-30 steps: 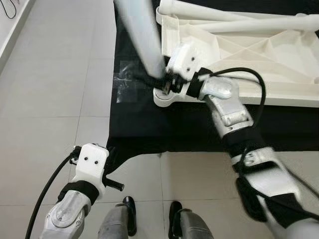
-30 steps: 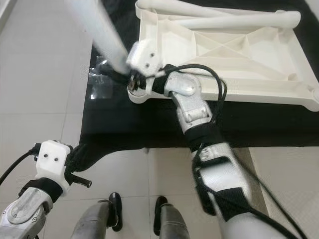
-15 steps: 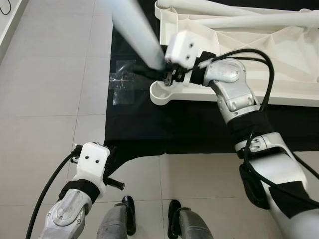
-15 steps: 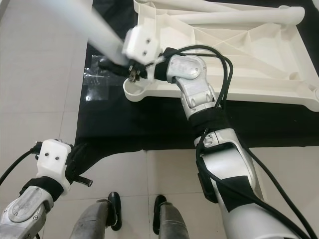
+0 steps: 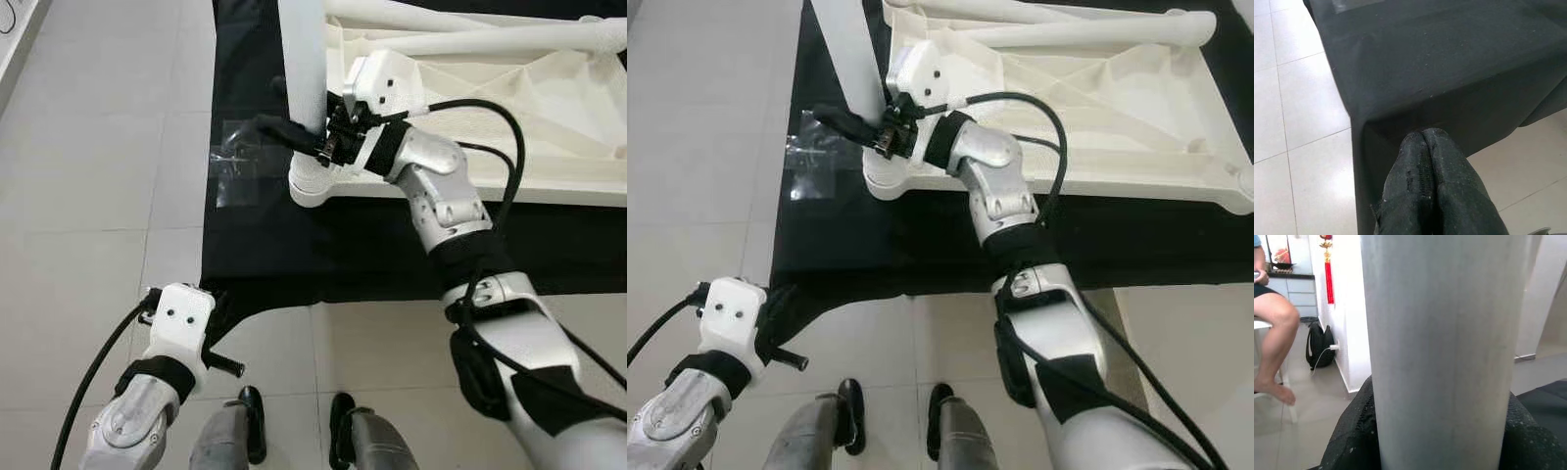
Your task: Building children table
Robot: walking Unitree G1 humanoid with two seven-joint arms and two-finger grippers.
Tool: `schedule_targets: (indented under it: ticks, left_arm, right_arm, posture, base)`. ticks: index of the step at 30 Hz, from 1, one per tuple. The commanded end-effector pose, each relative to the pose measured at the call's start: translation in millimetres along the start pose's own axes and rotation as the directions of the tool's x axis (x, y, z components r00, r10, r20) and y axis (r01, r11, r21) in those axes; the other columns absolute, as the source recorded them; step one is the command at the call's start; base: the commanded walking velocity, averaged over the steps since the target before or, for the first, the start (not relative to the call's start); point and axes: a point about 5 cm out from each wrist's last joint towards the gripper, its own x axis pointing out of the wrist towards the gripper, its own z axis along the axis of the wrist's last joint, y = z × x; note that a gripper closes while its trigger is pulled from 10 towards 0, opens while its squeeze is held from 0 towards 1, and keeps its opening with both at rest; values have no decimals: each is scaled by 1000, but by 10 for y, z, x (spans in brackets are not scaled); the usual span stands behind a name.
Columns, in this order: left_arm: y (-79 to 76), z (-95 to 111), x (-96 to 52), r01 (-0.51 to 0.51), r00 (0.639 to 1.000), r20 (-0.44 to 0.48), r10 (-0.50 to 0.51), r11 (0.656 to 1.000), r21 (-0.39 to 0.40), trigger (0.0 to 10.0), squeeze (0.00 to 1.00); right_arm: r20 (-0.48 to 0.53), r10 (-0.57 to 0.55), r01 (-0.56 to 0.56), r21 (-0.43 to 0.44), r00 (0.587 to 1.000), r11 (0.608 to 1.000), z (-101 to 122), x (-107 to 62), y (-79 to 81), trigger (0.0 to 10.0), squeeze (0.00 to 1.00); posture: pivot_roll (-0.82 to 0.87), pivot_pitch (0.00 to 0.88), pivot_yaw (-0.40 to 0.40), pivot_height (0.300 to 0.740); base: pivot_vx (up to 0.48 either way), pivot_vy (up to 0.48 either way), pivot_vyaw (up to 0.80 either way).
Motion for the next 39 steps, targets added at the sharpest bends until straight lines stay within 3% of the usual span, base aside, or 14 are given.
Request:
schedule_targets:
  ticks: [1, 6, 9, 11, 13, 16, 24, 32, 37, 39]
  left_arm:
    - [-30, -47, -28, 14, 999, -31, -15, 1000, -22, 10000, 0]
    - [-34, -44, -25, 14, 999, -31, -15, 1000, -23, 10000, 0]
    - [-36, -43, -26, 14, 999, -31, -15, 1000, -24, 10000, 0]
    - [-37, -41, -27, 14, 999, -30, -14, 1000, -24, 10000, 0]
    - [-37, -39, -33, 12, 999, -31, -13, 1000, -24, 10000, 0]
    - [-37, -38, -43, 11, 999, -32, -12, 1000, -23, 10000, 0]
    - [-32, -37, -54, 12, 999, -35, -13, 1000, -23, 10000, 0]
    - [-25, -41, -54, 11, 999, -37, -12, 1000, -23, 10000, 0]
    - [-21, -45, -50, 9, 999, -38, -10, 1000, -23, 10000, 0]
    - [-22, -46, -46, 9, 999, -38, -10, 1000, -25, 10000, 0]
  right_arm:
    - [-104, 38, -15, 208, 994, 978, -453, -64, 197, 10000, 0]
    - [-31, 94, -78, 345, 995, 935, -493, -83, 238, 10000, 0]
    - [-18, 144, -128, 364, 989, 923, -501, -103, 258, 10000, 0]
    - [-32, 195, -171, 354, 980, 919, -521, -124, 278, 10000, 0]
    - [-108, 235, -192, 307, 966, 932, -576, -140, 284, 10000, 0]
    - [-202, 222, -174, 230, 954, 957, -620, -134, 265, 10000, 0]
    - [-260, 269, -242, 131, 927, 961, -637, -144, 311, 10000, 0]
    - [-295, 314, -291, 119, 903, 949, -661, -180, 309, 10000, 0]
    - [-280, 301, -272, 137, 912, 952, -631, -157, 277, 10000, 0]
    - [-249, 262, -219, 188, 933, 957, -615, -137, 240, 10000, 0]
  posture:
    - [116, 368, -39, 740]
    - [116, 371, -41, 740]
    - [118, 373, -42, 740]
    - [119, 373, -42, 740]
    - [120, 375, -42, 740]
    - [122, 379, -43, 740]
    - [124, 383, -39, 740]
    - [125, 383, -40, 740]
    - [122, 383, -41, 740]
    - [121, 383, -42, 740]
  base:
    - [0, 0, 0]
    - [0, 0, 0]
    - [0, 0, 0]
    - [0, 0, 0]
    - [0, 0, 0]
    - [0, 0, 0]
    - [0, 0, 0]
    - [0, 0, 0]
    - [0, 0, 0]
    - [0, 0, 0]
